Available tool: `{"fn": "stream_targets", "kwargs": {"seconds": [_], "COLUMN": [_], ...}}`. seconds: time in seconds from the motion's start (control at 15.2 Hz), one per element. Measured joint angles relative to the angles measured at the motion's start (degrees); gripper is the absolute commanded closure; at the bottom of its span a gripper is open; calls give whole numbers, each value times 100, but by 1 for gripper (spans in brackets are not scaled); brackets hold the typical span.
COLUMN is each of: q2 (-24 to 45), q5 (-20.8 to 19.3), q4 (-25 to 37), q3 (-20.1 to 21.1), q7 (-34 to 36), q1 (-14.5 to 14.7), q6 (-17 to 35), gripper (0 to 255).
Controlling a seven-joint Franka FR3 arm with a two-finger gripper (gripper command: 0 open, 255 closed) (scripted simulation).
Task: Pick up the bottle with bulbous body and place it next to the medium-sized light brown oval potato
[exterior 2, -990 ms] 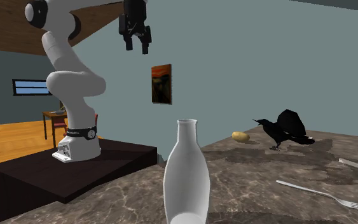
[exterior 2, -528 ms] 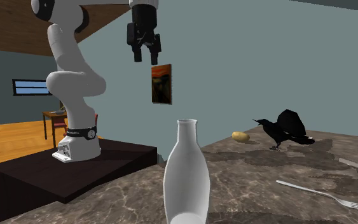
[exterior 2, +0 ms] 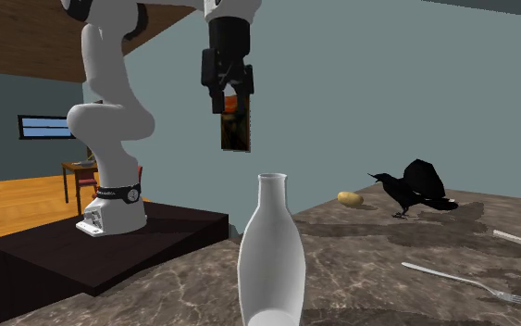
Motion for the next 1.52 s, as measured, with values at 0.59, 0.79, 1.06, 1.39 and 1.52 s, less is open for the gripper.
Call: {"fn": "stream_targets", "kwargs": {"seconds": [0.59, 0.79, 1.06, 1.39, 1.52], "q2": [1907, 2530, 2816, 2932, 2937], "q5": [306, 429, 493, 529, 531], "q4": [1325, 1801, 1911, 1732, 1719], "q3": [-242, -262, -253, -239, -238], "q7": [-578, -726, -786, -807, -809], "q1": [-204, -300, -339, -341, -341], "q6": [492, 604, 769, 1061, 1080], "gripper": [0, 0, 0, 0, 0]}}
